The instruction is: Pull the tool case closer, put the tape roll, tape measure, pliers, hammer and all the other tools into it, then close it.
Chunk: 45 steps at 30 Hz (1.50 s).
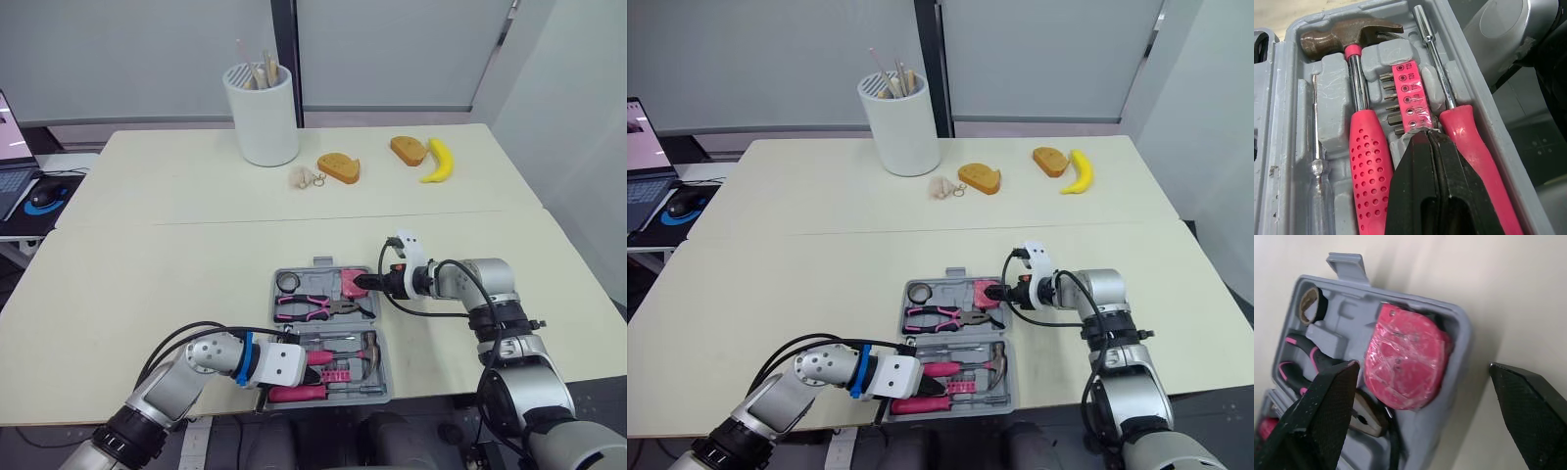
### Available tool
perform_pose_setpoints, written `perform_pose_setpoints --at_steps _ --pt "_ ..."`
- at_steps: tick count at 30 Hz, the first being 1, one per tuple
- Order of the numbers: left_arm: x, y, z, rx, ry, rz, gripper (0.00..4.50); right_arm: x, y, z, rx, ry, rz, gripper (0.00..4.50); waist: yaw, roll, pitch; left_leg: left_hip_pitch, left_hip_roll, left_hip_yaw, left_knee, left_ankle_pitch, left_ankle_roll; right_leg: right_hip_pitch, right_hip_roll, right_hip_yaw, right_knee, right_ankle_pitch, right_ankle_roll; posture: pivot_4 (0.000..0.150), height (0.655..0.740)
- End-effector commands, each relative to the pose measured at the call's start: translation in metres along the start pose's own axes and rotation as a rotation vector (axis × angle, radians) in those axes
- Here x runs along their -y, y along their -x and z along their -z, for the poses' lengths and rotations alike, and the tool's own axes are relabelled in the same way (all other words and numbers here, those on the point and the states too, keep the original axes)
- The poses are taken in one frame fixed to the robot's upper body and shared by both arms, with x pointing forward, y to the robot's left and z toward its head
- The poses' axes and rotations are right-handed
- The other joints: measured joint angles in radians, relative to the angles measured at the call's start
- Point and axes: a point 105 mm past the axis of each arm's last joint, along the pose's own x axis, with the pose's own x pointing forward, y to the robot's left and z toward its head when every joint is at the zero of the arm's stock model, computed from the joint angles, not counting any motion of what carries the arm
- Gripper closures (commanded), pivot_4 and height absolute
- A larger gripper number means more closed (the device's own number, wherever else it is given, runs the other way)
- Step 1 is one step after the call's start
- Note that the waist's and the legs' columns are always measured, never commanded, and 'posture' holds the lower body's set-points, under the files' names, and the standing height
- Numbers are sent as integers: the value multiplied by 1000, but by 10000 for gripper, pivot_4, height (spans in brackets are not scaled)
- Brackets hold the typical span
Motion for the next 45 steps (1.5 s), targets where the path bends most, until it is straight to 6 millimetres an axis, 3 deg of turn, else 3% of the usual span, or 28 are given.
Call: perform_pose_setpoints --at_steps 1,8,13,20,23,28,32,38,42,45 --pt "20 -2 23 -93 49 88 45000 -6 -11 7 -27 -10 -68 311 -1 0 -1 0 0 0 0 0 0 0 0 0 0 0 0 1500 7337" --pt "26 -1 31 -121 53 122 45000 -19 -21 6 -42 74 -200 311 -9 1 -2 2 0 1 -2 0 0 0 1 1 0 0 0 1500 7337" --pt "30 0 34 -133 51 149 45000 -37 -21 -11 -3 152 -327 311 -15 3 -2 3 1 1 -3 0 0 0 3 1 0 -1 -1 1500 7337" --pt "31 0 35 -142 57 160 45000 -70 -7 -34 20 412 -473 311 -21 4 -2 2 1 2 -5 0 0 -2 3 2 0 -1 -2 1500 7337" --pt "29 0 34 -141 59 151 45000 -81 1 -31 -2 523 -520 311 -20 4 -2 2 1 1 -6 0 0 -2 3 1 0 -1 -2 1500 7337" --pt "9 1 20 -64 96 38 45000 -91 19 -19 -44 743 -520 311 -12 4 -2 2 1 1 -6 0 0 -1 3 1 -1 -1 -2 1500 7337" --pt "-2 18 -3 70 172 -66 45000 -97 32 -15 -29 816 -501 311 -11 3 -1 1 1 1 -5 0 0 -2 1 1 0 -2 0 1500 7337" --pt "21 60 -12 104 354 -72 45000 -109 48 -14 35 940 -423 311 -12 2 2 -2 5 0 -6 0 0 -6 0 0 0 -2 -2 1500 7337" --pt "40 88 -4 55 533 -79 45000 -121 71 -7 55 1005 -420 311 -8 2 3 -2 4 0 -8 0 0 -7 -1 0 -1 -3 -2 1500 7337" --pt "51 105 20 -30 614 -121 45000 -127 86 12 14 1037 -449 311 -2 2 3 -1 4 0 -10 0 0 -7 -2 0 -3 -5 1 1500 7337"
